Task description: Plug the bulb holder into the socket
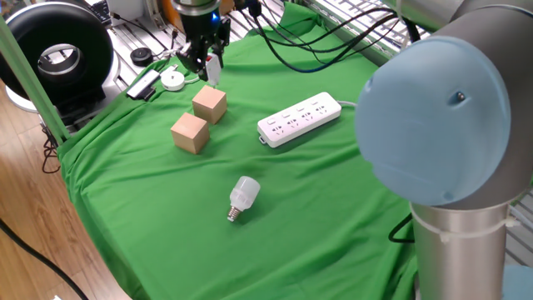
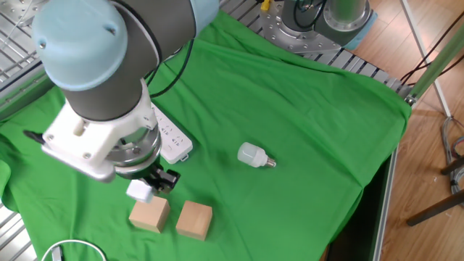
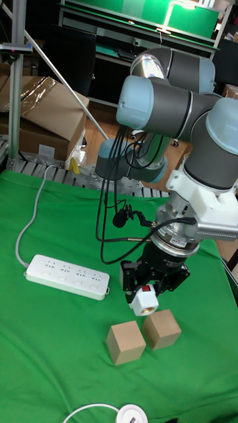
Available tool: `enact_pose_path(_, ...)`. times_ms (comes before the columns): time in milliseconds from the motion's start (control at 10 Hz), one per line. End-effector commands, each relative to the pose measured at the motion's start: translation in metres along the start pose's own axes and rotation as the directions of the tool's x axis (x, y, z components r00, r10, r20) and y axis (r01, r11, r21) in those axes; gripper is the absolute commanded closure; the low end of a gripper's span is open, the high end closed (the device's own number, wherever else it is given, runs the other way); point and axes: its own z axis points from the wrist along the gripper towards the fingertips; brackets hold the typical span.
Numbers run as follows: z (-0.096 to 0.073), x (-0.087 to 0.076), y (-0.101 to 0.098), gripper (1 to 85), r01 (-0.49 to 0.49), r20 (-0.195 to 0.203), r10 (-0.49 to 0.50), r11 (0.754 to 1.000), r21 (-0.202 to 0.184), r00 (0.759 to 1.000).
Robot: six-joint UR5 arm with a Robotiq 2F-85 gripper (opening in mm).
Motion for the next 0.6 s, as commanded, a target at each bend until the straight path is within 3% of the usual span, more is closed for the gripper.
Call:
enact_pose_path(0,-0.004,-0.006,-0.012,84.7,-0.128,0.047,0.127,0.992,0.015,0.991)
enact_pose_path(200,-0.003,0.013,-0.043,84.7,-0.101,0.058,0.101,0.995,-0.001,0.993)
enact_pose_path(400,0.002,0.046,-0.064,84.7,-0.078,0.042,0.079,0.997,-0.02,0.996)
enact_pose_path(500,0.013,0.064,-0.073,84.7,-0.088,0.043,0.089,0.996,-0.029,0.995)
